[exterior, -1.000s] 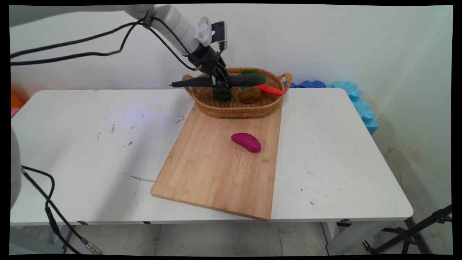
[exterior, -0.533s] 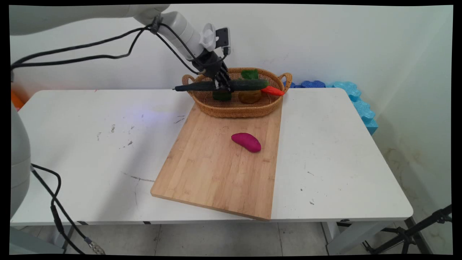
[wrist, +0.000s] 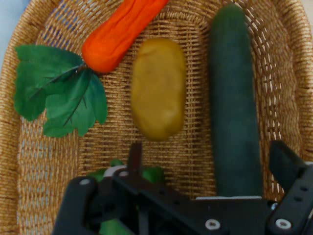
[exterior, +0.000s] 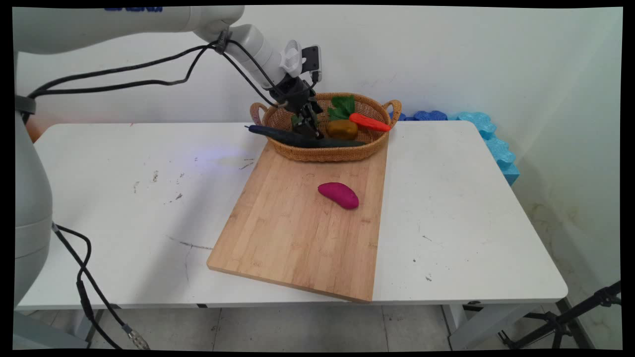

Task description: Place the picked object in the vegetable basket

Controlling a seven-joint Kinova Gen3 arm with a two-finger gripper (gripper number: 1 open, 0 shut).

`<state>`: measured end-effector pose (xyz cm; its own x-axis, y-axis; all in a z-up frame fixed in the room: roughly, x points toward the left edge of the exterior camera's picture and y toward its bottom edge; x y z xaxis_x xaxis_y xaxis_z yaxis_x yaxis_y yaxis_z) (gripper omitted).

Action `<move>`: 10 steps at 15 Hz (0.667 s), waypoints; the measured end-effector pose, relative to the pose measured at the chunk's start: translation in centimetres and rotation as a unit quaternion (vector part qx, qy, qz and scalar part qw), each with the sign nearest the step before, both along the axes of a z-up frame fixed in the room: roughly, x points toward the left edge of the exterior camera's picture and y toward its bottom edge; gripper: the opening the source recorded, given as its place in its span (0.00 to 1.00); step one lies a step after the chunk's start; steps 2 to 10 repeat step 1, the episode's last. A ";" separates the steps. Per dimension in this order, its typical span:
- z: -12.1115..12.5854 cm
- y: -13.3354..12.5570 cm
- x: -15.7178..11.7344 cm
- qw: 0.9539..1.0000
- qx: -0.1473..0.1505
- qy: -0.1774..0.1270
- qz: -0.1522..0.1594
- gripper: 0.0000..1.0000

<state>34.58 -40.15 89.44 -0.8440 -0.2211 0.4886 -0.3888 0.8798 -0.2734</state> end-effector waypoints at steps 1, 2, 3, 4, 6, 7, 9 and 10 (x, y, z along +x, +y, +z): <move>-0.1 -0.1 -0.1 1.000 0.000 0.001 -0.001 1.00; -0.1 -0.1 -0.1 1.000 0.000 0.001 -0.001 1.00; -0.1 -0.1 -0.1 1.000 0.000 0.001 -0.001 1.00; -0.1 -0.1 -0.1 1.000 0.000 0.001 -0.001 1.00; -0.1 -0.1 -0.1 1.000 0.000 0.001 -0.001 1.00; -0.1 -0.1 -0.1 1.000 0.000 0.001 -0.001 1.00; -0.1 -0.1 -0.1 1.000 0.000 0.001 -0.001 1.00; -0.1 -0.1 -0.1 1.000 0.000 0.001 -0.001 1.00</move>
